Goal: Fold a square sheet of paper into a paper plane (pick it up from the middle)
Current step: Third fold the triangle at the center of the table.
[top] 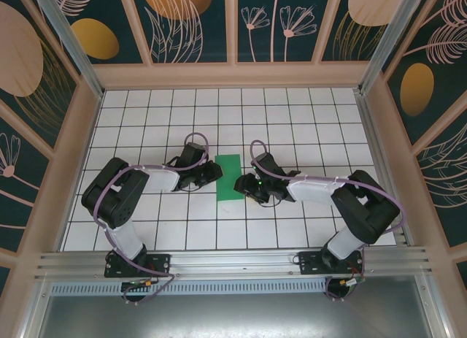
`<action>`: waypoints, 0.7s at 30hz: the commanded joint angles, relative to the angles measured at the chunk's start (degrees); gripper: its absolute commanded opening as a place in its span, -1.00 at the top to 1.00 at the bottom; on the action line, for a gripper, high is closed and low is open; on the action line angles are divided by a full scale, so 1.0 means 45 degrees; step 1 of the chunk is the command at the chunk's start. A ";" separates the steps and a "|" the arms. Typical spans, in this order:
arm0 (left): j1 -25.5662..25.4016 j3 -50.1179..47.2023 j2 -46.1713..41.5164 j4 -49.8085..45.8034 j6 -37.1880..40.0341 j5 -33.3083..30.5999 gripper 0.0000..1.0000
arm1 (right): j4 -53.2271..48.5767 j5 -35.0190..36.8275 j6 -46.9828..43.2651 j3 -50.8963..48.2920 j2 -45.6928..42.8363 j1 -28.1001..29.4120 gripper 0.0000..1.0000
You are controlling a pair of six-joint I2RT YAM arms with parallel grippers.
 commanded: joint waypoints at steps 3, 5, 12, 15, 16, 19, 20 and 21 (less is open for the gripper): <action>-0.0029 -0.0489 0.0508 -0.0819 -0.0037 -0.0474 0.59 | 0.0914 -0.0750 0.0384 -0.0007 0.0174 0.0098 -0.03; -0.0021 -0.0504 0.0507 -0.0821 -0.0059 -0.0475 0.59 | 0.1116 -0.0899 0.0456 -0.0090 0.0174 0.0078 -0.02; -0.0019 -0.0489 0.0505 -0.0843 -0.0073 -0.0491 0.59 | 0.0504 -0.0435 0.0201 0.0025 0.0174 0.0059 0.00; -0.0029 -0.0489 0.0508 -0.0839 -0.0112 -0.0492 0.59 | -0.0361 0.0304 0.0109 0.0148 0.0090 0.0040 -0.02; -0.0029 -0.0494 0.0505 -0.0849 -0.0113 -0.0494 0.59 | -0.0496 0.0423 0.0094 0.0154 0.0075 0.0040 -0.02; -0.0024 -0.0478 0.0483 -0.0905 -0.0124 -0.0548 0.60 | -0.0644 0.0525 0.0114 0.0131 0.0028 0.0058 -0.02; -0.0029 -0.0471 0.0488 -0.0931 -0.0113 -0.0567 0.60 | -0.0544 0.0424 0.0101 0.0109 0.0064 0.0059 -0.02; -0.0029 -0.0470 0.0488 -0.0933 -0.0128 -0.0567 0.60 | -0.0395 0.0218 0.0097 0.0056 0.0079 0.0067 0.00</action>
